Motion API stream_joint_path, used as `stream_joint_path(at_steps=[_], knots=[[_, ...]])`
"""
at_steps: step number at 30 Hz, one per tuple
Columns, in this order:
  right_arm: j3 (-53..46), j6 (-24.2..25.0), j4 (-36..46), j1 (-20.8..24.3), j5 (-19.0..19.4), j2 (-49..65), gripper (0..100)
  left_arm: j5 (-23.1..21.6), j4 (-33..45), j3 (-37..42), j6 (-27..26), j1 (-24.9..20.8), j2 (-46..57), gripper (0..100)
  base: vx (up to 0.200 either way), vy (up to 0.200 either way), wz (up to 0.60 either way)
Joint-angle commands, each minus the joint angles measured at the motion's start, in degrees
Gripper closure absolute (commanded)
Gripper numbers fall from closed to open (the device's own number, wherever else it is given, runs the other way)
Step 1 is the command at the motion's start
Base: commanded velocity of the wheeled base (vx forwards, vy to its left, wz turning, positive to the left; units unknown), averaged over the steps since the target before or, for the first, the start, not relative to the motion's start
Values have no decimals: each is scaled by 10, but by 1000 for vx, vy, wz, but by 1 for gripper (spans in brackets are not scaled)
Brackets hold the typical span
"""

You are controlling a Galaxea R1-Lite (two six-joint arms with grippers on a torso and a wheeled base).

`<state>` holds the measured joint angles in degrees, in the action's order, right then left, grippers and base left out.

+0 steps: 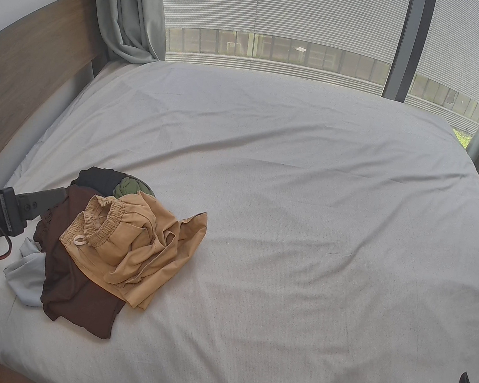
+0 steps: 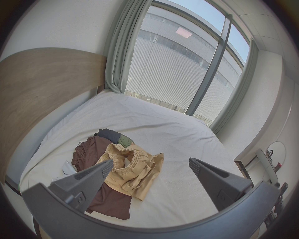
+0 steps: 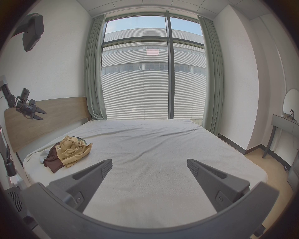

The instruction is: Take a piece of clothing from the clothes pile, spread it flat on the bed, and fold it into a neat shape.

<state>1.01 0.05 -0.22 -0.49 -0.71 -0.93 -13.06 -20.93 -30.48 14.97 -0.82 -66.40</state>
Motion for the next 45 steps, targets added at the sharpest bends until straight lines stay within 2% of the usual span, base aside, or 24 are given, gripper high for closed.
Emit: stream_joint_path(at_steps=[1, 11, 20, 28, 34, 45], knots=[[-10, 0, 0, 0, 0, 8, 0, -18, -17, -19, -5, 29, -96, 0, 0, 0, 0], [-10, 0, 0, 0, 0, 8, 0, -37, -77, -46, -16, 26, -206, 0, 0, 0, 0], [-10, 0, 0, 0, 0, 8, 0, -55, -90, -85, -16, 18, -295, 0, 0, 0, 0], [-10, 0, 0, 0, 0, 8, 0, -58, -169, -93, -15, 11, -367, 0, 0, 0, 0], [-10, 0, 0, 0, 0, 8, 0, -72, -183, -98, -13, 3, -382, 0, 0, 0, 0], [-10, 0, 0, 0, 0, 8, 0, -74, -184, -120, -13, -9, -408, 0, 0, 0, 0]])
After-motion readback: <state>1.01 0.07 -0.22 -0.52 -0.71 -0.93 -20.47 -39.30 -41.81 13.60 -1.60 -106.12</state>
